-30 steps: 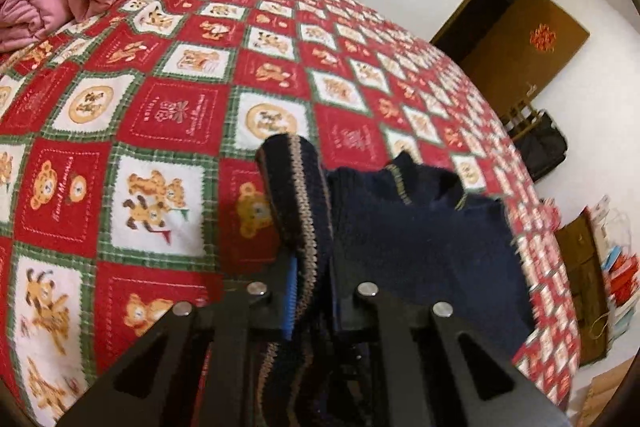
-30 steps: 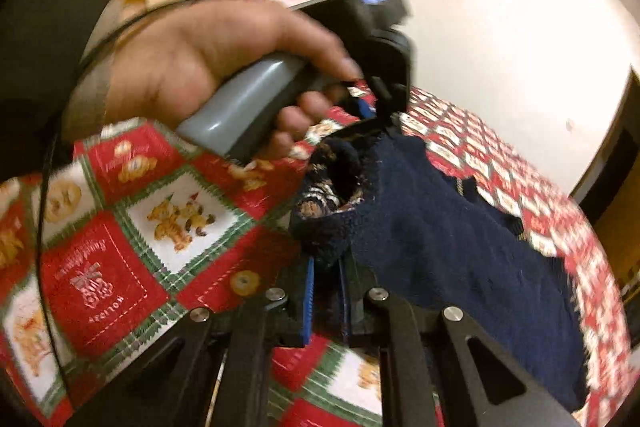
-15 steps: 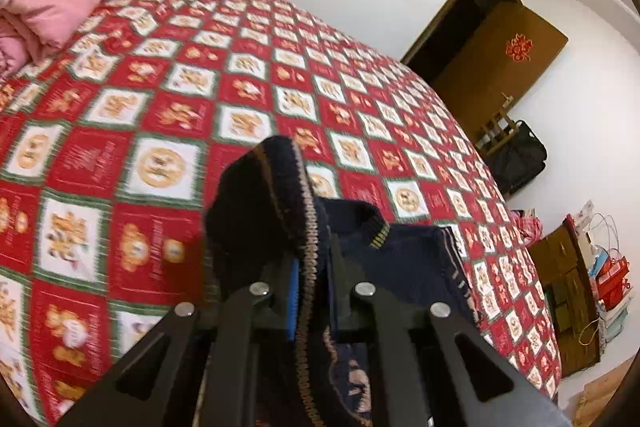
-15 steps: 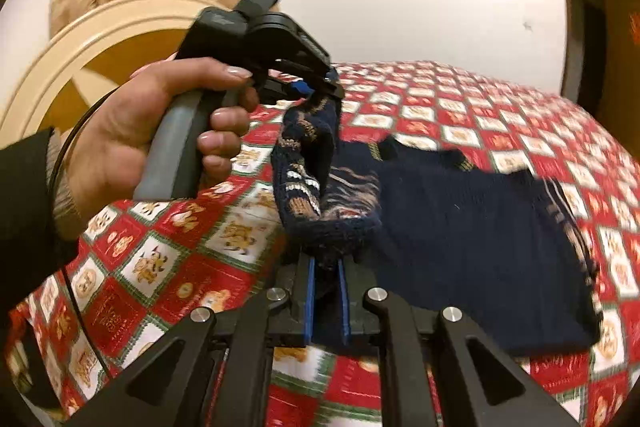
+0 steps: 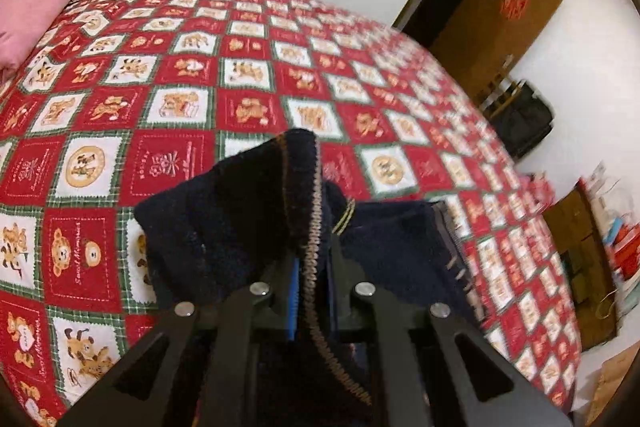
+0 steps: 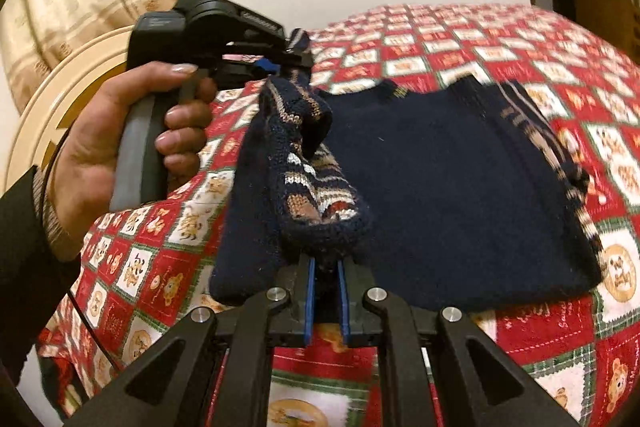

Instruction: Fold small clothes

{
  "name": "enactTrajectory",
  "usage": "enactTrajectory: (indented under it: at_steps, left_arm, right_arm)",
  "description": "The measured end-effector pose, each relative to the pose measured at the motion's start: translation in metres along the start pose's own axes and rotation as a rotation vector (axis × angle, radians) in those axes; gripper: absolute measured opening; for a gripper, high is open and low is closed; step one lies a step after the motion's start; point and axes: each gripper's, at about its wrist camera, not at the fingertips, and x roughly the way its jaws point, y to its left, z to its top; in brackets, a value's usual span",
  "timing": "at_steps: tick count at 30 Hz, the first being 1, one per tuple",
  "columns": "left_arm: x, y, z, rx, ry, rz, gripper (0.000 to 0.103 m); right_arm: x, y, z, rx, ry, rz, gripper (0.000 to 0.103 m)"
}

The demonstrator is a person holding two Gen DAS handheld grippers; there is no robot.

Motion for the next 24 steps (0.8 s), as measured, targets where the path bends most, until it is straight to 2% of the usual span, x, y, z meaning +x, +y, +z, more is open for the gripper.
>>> enactTrajectory:
  at_steps: [2, 4, 6, 8, 9, 12, 14, 15, 16, 17, 18, 19, 20, 21, 24]
  left_arm:
    - [0.008, 0.005, -0.002, -0.009, 0.02, 0.012, 0.011]
    - [0.012, 0.008, -0.004, -0.029, 0.028, 0.012, 0.011]
    - [0.012, 0.003, -0.003, -0.03, 0.014, -0.003, 0.011]
    - [0.012, -0.009, -0.002, -0.005, 0.0, -0.001, 0.012]
    - [0.015, -0.017, -0.002, 0.014, 0.007, 0.006, 0.012]
    - [0.027, -0.036, -0.001, 0.05, 0.052, 0.021, 0.021]
    - [0.021, -0.046, -0.001, 0.089, 0.028, 0.026, 0.021]
    - [0.011, -0.055, -0.004, 0.128, -0.009, 0.02, 0.028]
    - [0.003, -0.057, -0.006, 0.144, -0.029, 0.01, 0.043]
    - [-0.007, -0.058, -0.01, 0.152, -0.053, -0.001, 0.064]
    - [-0.025, -0.056, -0.018, 0.164, -0.101, -0.018, 0.073]
    - [-0.034, -0.052, -0.024, 0.174, -0.13, -0.011, 0.085]
    - [-0.046, -0.044, -0.034, 0.181, -0.153, 0.018, 0.089]
    - [-0.051, -0.038, -0.04, 0.178, -0.158, 0.026, 0.089]
    - [-0.067, -0.004, -0.069, 0.142, -0.167, 0.045, 0.089]
  right_arm:
    - [0.006, -0.006, -0.004, 0.001, 0.043, 0.008, 0.009]
    - [0.005, -0.013, -0.011, 0.006, 0.036, -0.015, 0.009]
    - [-0.002, -0.022, -0.013, 0.042, 0.024, 0.007, 0.007]
    - [-0.006, -0.035, -0.012, 0.062, 0.03, -0.002, 0.0]
    - [-0.008, -0.043, -0.011, 0.075, 0.026, -0.037, 0.0]
    - [-0.007, -0.075, -0.014, 0.152, 0.06, -0.05, 0.0]
    - [-0.019, -0.079, -0.015, 0.137, 0.019, -0.039, 0.0]
    - [-0.026, -0.079, -0.014, 0.129, -0.013, -0.018, 0.001]
    - [-0.031, -0.077, -0.013, 0.125, -0.028, 0.002, 0.002]
    - [-0.035, -0.076, -0.009, 0.12, -0.04, 0.025, 0.005]
    - [-0.037, -0.075, -0.004, 0.115, -0.04, 0.04, 0.029]
    - [-0.036, -0.074, 0.0, 0.116, -0.034, 0.058, 0.068]
    - [-0.036, -0.076, 0.007, 0.14, -0.033, 0.1, 0.081]
    - [-0.034, -0.076, 0.013, 0.161, -0.043, 0.139, 0.084]
    - [-0.014, -0.073, 0.043, 0.196, 0.005, 0.267, 0.084]
